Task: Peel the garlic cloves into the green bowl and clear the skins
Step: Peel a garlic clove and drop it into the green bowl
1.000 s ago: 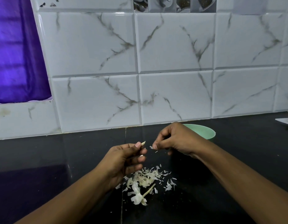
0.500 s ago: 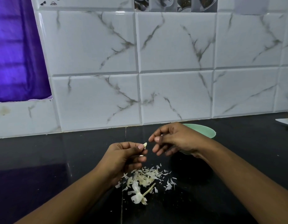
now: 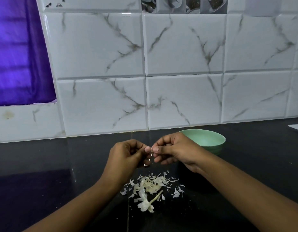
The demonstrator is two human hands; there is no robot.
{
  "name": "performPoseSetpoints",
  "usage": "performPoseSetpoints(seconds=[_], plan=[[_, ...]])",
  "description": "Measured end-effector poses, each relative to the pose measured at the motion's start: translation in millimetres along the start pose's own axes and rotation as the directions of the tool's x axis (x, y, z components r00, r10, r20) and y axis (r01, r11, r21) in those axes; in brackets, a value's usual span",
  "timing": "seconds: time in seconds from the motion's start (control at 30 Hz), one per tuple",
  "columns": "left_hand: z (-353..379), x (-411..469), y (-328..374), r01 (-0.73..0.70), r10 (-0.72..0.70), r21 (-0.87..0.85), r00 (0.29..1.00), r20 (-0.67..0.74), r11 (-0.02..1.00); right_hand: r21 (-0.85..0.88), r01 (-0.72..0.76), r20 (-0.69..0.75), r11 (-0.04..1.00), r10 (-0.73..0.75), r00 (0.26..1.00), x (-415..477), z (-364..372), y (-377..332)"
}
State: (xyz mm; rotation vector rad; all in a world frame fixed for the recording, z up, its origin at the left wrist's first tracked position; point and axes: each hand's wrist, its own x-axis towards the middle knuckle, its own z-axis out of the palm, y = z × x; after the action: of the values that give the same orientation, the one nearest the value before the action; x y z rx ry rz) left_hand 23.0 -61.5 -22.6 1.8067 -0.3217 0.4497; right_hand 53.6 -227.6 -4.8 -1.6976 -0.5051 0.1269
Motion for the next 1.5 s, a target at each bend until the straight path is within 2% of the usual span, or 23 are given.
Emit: performPoseSetpoints(seconds=[0.2, 0.3, 0.43, 0.63, 0.8, 0.9, 1.07, 1.23, 1.5], plan=[[-3.6, 0.2, -1.3, -0.048, 0.015, 0.278, 0.993, 0.121, 0.959, 0.263, -0.150, 0.064, 0.953, 0.138, 0.988, -1.1, -3.4, -4.5], [-7.2, 0.2, 1.5, -0.123, 0.075, 0.460, 0.990, 0.121, 0.879, 0.293, -0.182, 0.077, 0.939, 0.167, 0.983, -1.1, -8.1, -6.9], [-9.9, 3.3, -0.1, -0.165, 0.091, 0.525, 0.982, 0.164, 0.835, 0.290, -0.206, 0.102, 0.935, 0.183, 0.978, -1.8, -9.4, -6.4], [-11.5, 1.4, 6.0, -0.137, 0.100, 0.362, 0.988, 0.119, 0.922, 0.281, -0.214, 0.098, 0.936, 0.194, 0.976, -2.0, -9.3, -7.2], [-13.3, 3.0, 1.4, -0.159, 0.121, 0.351, 0.984, 0.128, 0.923, 0.263, -0.216, 0.105, 0.940, 0.195, 0.975, -2.6, -8.4, -6.5], [-12.7, 3.0, 1.3, -0.162, 0.142, 0.262, 0.986, 0.092, 0.951, 0.252, -0.216, 0.103, 0.943, 0.196, 0.975, -2.1, -7.4, -6.7], [-11.3, 3.3, 0.9, -0.214, 0.207, 0.276, 0.977, 0.055, 0.937, 0.224, -0.183, 0.085, 0.957, 0.168, 0.982, -2.3, -5.4, -7.1], [-8.8, 2.4, 0.3, -0.221, 0.205, 0.177, 0.973, 0.103, 0.959, 0.170, -0.173, 0.086, 0.970, 0.160, 0.983, -2.9, -5.0, -6.7], [-8.1, 1.0, 3.0, -0.191, 0.183, 0.151, 0.981, 0.063, 0.970, 0.099, -0.137, 0.067, 0.986, 0.131, 0.989, -3.5, -7.1, -7.6]])
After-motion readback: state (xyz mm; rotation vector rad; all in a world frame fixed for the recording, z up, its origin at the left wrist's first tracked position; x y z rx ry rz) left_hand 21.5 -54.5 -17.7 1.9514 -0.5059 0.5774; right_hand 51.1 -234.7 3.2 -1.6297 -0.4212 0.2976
